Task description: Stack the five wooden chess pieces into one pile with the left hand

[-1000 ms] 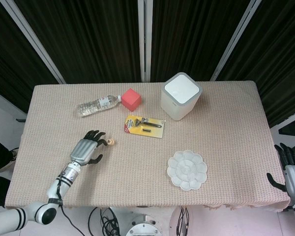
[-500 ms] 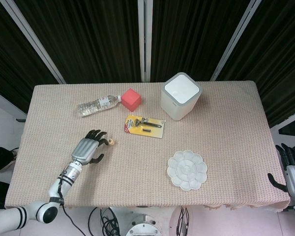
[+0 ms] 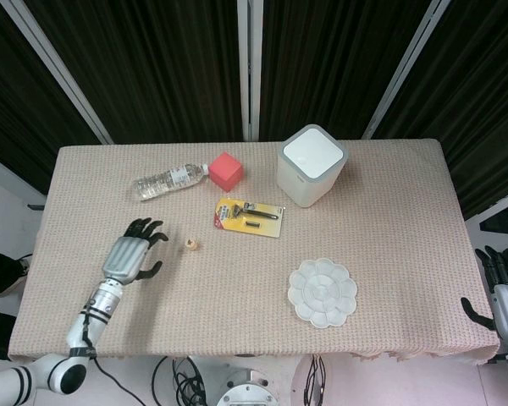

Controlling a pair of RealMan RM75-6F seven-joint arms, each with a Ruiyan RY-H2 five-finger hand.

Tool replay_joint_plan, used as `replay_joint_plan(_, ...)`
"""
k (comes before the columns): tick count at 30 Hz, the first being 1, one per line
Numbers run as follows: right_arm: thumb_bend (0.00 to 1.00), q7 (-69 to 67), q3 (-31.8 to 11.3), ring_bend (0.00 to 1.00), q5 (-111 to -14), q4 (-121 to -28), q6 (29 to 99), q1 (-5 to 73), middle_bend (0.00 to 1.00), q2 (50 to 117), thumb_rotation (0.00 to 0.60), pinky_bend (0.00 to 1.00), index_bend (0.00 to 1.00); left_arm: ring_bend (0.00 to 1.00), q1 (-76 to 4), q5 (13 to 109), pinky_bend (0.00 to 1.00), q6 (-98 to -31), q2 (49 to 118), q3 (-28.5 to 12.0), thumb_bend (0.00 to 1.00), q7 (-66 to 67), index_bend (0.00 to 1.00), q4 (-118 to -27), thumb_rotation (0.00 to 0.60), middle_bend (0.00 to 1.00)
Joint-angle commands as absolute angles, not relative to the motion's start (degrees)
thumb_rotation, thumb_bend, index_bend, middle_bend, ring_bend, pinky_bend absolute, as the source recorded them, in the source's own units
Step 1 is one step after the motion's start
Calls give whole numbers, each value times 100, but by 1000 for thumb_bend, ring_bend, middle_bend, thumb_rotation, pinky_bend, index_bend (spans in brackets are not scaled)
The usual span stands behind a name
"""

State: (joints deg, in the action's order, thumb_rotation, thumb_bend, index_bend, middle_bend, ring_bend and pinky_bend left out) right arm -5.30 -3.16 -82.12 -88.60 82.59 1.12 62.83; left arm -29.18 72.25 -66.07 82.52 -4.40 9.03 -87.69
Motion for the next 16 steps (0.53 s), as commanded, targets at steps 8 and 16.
replay_joint_plan(8,244,188,-210,0,-8389,-9036,8583,-30,0,6400,600,0,0,0,-1188,8752,0,-9296,7595,240,0,-43,0,-8091,600,18)
replay_joint_plan(16,245,306,-91,0,-8588,-9167,8606,-56,0,6338,600,0,0,0,-901,8727,0,-9268,7244,338,0,728,0,-8336,600,0)
